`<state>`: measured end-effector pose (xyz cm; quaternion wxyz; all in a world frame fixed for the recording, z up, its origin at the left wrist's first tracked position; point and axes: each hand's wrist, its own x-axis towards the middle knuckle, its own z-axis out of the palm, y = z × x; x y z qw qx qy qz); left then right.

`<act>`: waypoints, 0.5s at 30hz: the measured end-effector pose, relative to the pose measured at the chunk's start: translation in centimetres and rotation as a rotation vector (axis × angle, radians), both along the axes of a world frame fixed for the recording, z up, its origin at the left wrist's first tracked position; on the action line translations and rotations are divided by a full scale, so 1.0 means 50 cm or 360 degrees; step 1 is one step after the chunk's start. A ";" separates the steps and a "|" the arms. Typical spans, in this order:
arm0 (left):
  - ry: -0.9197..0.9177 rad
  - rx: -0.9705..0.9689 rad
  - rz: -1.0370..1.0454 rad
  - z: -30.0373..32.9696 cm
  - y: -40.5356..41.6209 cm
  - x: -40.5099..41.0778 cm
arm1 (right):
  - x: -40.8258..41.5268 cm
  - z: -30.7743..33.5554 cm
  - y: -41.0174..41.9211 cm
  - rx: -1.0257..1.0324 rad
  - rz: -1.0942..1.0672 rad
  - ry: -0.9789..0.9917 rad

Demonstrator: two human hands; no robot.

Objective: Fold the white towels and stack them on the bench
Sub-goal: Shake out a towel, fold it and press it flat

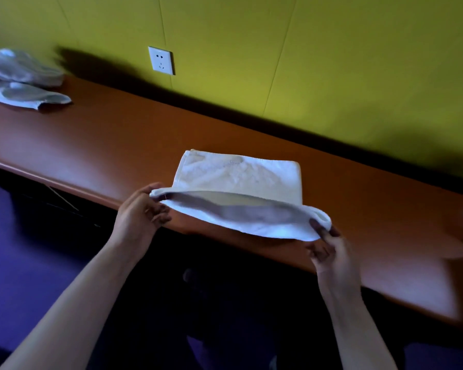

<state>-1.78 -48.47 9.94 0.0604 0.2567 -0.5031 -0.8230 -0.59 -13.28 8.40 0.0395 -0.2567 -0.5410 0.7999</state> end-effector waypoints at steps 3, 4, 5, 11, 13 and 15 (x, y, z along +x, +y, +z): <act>-0.0076 -0.0606 -0.0026 -0.018 0.006 -0.044 | -0.047 -0.006 -0.005 0.0608 -0.0019 0.0047; -0.0114 -0.0795 -0.0011 -0.023 0.004 -0.060 | -0.064 -0.006 -0.006 0.0754 -0.0060 0.0074; -0.0129 -0.0959 0.0003 -0.024 0.000 -0.076 | -0.082 -0.006 -0.003 0.0893 -0.0072 0.0104; -0.0132 -0.1639 -0.0008 -0.027 -0.040 -0.191 | -0.218 -0.025 0.037 0.1593 0.0034 0.0314; -0.0123 -0.1675 0.0001 -0.018 -0.034 -0.232 | -0.263 -0.020 0.035 0.1612 0.0080 0.0368; -0.0140 -0.1650 0.0015 -0.013 -0.023 -0.271 | -0.311 -0.014 0.030 0.1665 0.0086 0.0406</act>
